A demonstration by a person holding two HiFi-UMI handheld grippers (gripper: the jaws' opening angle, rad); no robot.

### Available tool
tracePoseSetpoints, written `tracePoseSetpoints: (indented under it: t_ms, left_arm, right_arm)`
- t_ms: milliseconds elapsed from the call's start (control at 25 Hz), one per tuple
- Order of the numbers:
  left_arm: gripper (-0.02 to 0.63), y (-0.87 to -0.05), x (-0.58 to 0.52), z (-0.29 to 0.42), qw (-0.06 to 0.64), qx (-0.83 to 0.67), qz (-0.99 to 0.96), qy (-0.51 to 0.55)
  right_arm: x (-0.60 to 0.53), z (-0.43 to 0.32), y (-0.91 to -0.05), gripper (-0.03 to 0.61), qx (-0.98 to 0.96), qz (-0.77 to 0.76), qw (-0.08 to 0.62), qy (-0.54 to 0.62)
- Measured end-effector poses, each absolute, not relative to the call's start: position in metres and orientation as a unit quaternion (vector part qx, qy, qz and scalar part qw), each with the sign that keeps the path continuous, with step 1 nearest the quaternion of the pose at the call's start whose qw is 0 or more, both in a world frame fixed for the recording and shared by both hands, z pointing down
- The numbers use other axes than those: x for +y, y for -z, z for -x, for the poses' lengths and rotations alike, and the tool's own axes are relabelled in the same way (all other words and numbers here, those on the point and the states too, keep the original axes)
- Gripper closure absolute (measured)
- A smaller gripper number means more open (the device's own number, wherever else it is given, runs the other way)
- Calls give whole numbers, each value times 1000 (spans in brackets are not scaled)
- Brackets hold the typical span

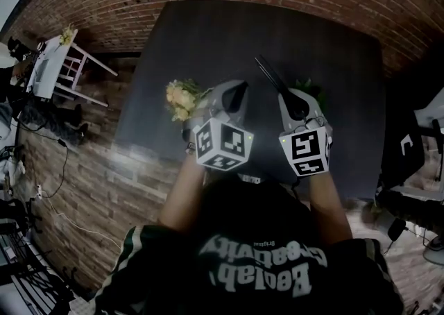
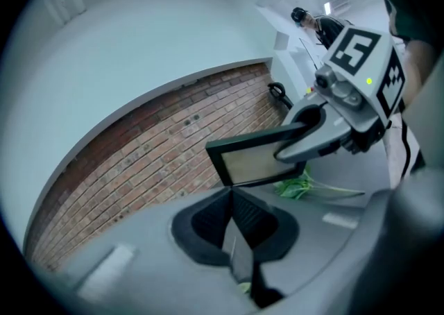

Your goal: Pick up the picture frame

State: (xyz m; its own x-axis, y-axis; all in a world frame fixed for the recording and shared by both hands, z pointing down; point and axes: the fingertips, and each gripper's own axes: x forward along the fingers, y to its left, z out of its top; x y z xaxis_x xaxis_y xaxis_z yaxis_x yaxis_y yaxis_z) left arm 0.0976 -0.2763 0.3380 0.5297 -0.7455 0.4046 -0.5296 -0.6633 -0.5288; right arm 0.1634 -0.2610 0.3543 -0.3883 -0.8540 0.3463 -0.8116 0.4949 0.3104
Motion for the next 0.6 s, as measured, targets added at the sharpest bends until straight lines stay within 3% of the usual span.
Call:
tracePoseSetpoints:
  t_ms: [600]
  left_arm:
    - [611,-329,-240,-78,172,396,850,302]
  right_arm:
    - [-239,-154,-355,561,-839,-492,229,48]
